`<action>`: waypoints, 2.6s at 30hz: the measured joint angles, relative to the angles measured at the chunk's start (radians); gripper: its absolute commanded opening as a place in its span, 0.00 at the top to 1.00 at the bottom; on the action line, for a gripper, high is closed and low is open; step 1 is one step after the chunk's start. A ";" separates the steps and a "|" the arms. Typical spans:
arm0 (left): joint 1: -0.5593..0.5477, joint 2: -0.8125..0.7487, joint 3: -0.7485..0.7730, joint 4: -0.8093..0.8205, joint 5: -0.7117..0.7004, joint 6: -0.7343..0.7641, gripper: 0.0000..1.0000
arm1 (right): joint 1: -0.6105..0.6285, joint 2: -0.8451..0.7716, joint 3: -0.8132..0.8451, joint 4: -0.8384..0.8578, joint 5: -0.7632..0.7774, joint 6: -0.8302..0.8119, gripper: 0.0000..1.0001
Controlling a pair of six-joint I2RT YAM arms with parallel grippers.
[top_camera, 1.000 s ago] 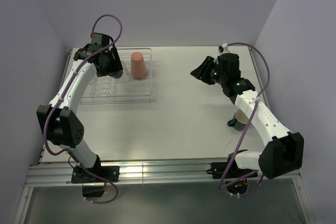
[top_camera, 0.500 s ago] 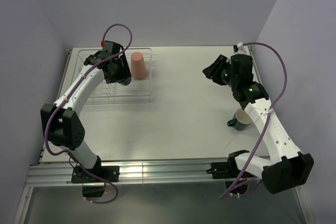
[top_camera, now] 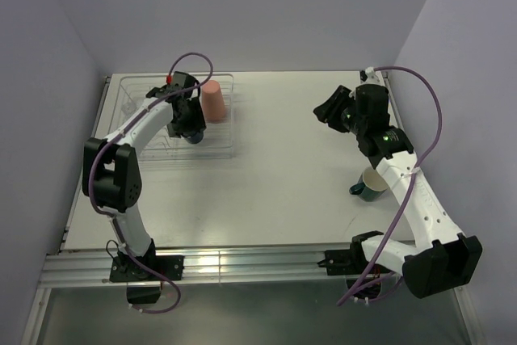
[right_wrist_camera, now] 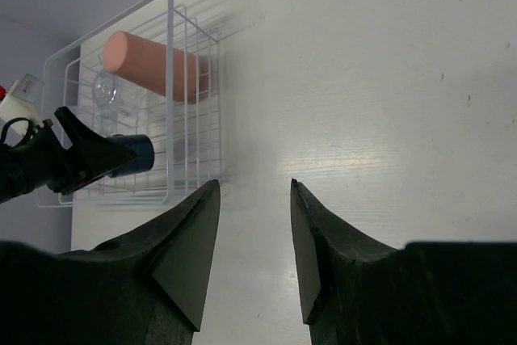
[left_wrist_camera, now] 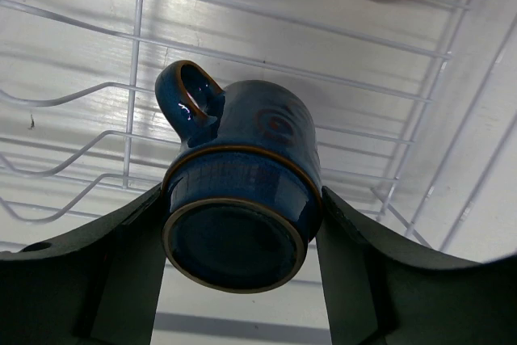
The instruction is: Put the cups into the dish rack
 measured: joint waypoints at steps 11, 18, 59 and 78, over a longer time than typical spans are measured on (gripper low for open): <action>0.000 0.111 0.071 -0.021 -0.053 0.006 0.98 | -0.008 0.024 -0.027 0.011 -0.006 -0.009 0.52; 0.001 0.144 0.126 -0.043 -0.090 0.019 0.91 | -0.013 0.043 -0.039 0.018 -0.023 -0.011 0.52; 0.031 0.184 0.134 -0.043 -0.129 0.034 0.26 | -0.015 0.098 -0.053 0.057 -0.066 -0.018 0.52; 0.035 0.201 0.134 -0.040 -0.131 0.042 0.23 | -0.015 0.099 -0.053 0.063 -0.073 -0.018 0.52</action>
